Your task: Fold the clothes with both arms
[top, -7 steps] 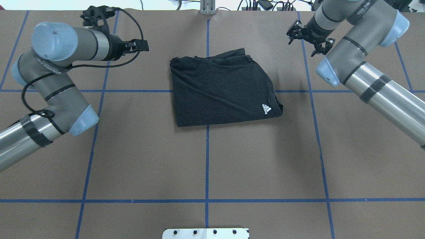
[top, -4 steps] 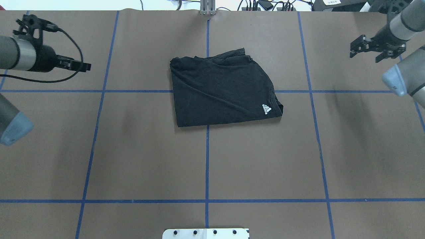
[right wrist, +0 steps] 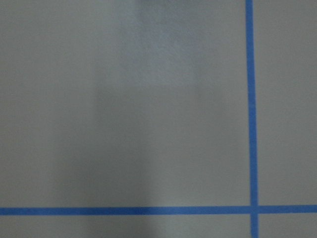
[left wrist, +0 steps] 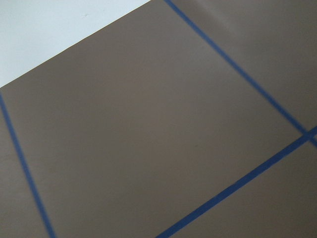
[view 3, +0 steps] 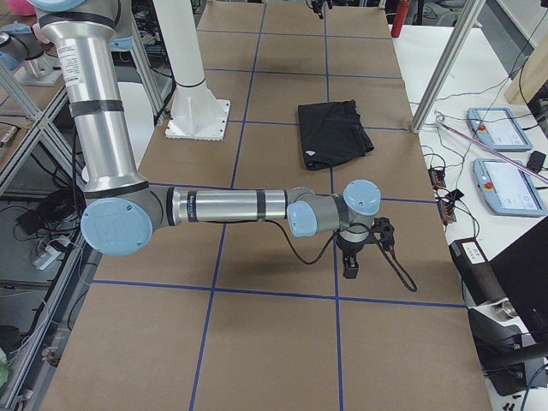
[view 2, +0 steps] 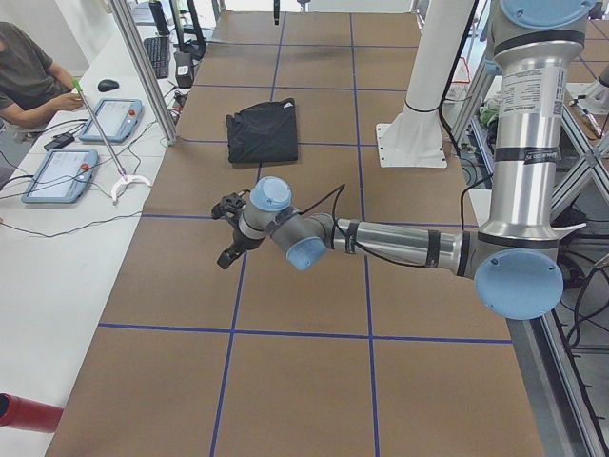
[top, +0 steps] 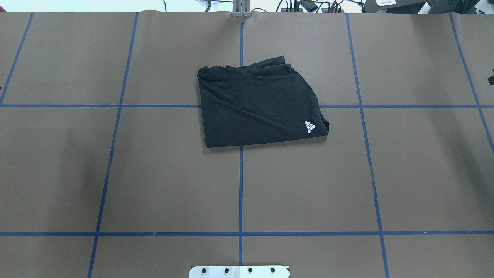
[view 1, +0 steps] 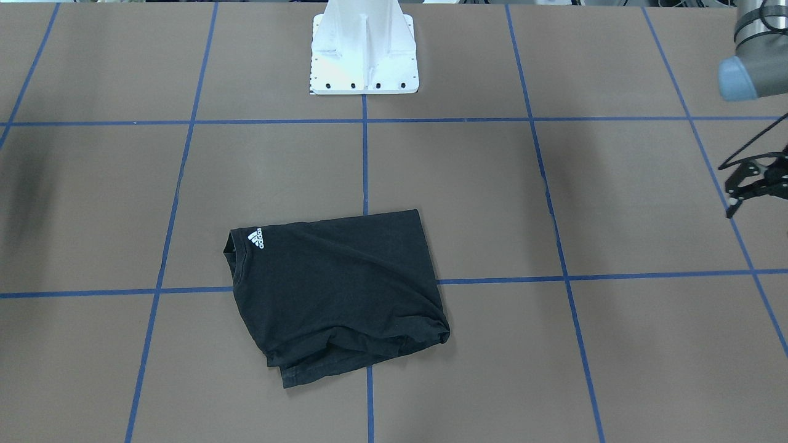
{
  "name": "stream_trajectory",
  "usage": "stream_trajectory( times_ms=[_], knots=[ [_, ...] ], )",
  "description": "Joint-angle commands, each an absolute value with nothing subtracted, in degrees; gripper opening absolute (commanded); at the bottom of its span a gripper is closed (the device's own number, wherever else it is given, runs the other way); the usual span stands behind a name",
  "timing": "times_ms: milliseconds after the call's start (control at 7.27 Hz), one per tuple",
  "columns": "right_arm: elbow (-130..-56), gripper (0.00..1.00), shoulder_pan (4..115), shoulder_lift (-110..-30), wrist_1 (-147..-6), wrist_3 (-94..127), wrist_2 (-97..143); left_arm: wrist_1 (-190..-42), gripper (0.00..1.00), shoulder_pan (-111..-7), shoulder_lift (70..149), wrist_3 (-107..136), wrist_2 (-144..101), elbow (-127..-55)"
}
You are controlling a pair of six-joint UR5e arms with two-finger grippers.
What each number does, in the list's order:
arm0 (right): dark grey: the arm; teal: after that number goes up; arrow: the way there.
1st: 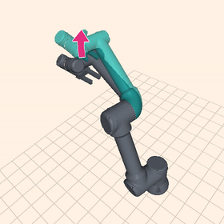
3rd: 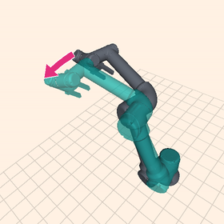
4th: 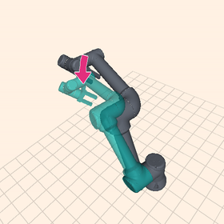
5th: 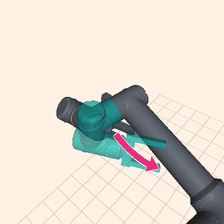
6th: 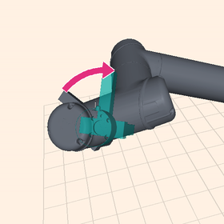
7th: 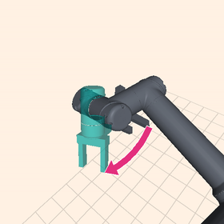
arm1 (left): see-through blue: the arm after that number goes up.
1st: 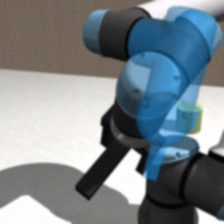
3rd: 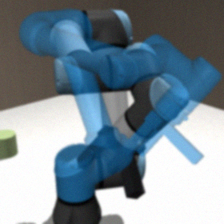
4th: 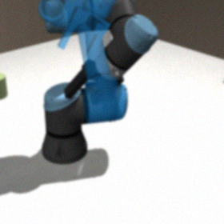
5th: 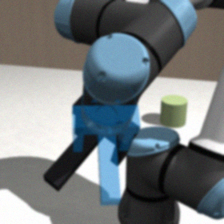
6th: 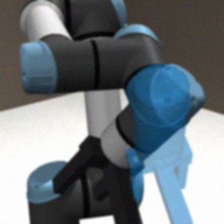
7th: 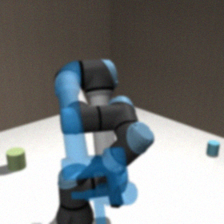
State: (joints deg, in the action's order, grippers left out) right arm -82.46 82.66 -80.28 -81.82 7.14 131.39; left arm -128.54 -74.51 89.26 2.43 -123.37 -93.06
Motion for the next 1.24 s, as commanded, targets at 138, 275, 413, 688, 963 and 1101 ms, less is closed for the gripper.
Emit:
stream_trajectory(
  times_ms=[138, 275, 413, 688, 963, 1101],
  knots=[
    [-85.33, 1.0, 84.73, -81.21, -91.92, -2.9, 131.22, -113.91, 1.0, -81.91, 91.76, -4.56, -131.31, -92.37],
    [-85.69, 1.0, 84.64, -80.78, -93.93, -2.9, 131.13, -113.73, 1.0, -82.09, 91.24, -4.22, -131.4, -92.63],
    [-86.74, 1.0, 84.29, -80.34, -97.0, -2.9, 131.13, -113.38, 1.0, -82.09, 91.23, -2.04, -131.66, -92.81],
    [-87.62, 1.0, 83.85, -81.03, -98.35, -4.99, 130.6, -112.41, 1.0, -82.09, 91.14, 3.42, -133.77, -93.25],
    [-88.41, 1.0, 83.85, -80.33, -101.94, -5.36, 130.61, -111.02, 1.0, -82.09, 89.21, 3.86, -136.99, -94.3],
    [-89.38, 1.0, 83.85, -81.03, -101.87, -5.36, 130.26, -109.96, 1.0, -82.09, 87.9, 3.78, -139.63, -95.52]
  ],
)
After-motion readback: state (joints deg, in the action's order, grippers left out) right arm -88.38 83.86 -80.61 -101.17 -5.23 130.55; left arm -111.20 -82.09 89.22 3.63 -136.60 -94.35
